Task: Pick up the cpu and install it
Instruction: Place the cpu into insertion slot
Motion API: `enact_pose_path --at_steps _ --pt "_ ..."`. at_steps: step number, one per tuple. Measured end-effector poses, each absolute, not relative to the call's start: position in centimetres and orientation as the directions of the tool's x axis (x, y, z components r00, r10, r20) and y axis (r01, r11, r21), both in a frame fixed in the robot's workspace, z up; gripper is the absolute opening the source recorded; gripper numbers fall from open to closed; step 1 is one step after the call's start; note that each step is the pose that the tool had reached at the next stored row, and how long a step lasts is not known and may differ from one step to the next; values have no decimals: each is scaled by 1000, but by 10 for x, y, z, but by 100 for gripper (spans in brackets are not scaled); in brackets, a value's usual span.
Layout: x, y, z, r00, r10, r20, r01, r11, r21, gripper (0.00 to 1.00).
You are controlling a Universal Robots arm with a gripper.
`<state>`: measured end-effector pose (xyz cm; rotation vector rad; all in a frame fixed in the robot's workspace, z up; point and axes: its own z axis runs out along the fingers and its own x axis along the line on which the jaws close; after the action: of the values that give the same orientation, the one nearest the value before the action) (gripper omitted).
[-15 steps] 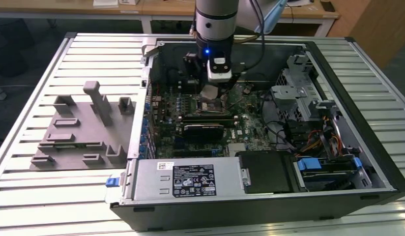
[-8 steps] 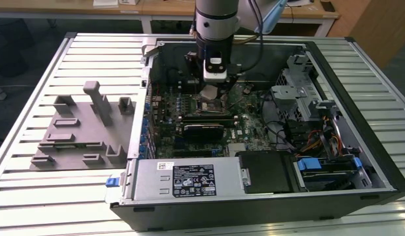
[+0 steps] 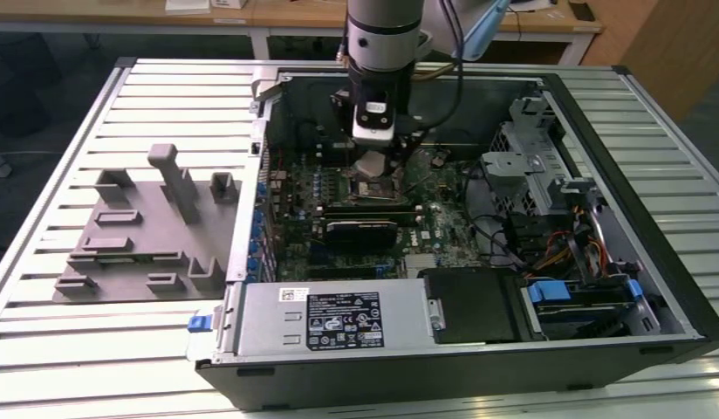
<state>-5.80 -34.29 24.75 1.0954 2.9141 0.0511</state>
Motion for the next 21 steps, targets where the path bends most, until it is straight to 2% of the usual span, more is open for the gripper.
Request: enact_pose_path --at_steps 21 --pt "-58 -343 247 -514 858 -15 857 514 41 54"
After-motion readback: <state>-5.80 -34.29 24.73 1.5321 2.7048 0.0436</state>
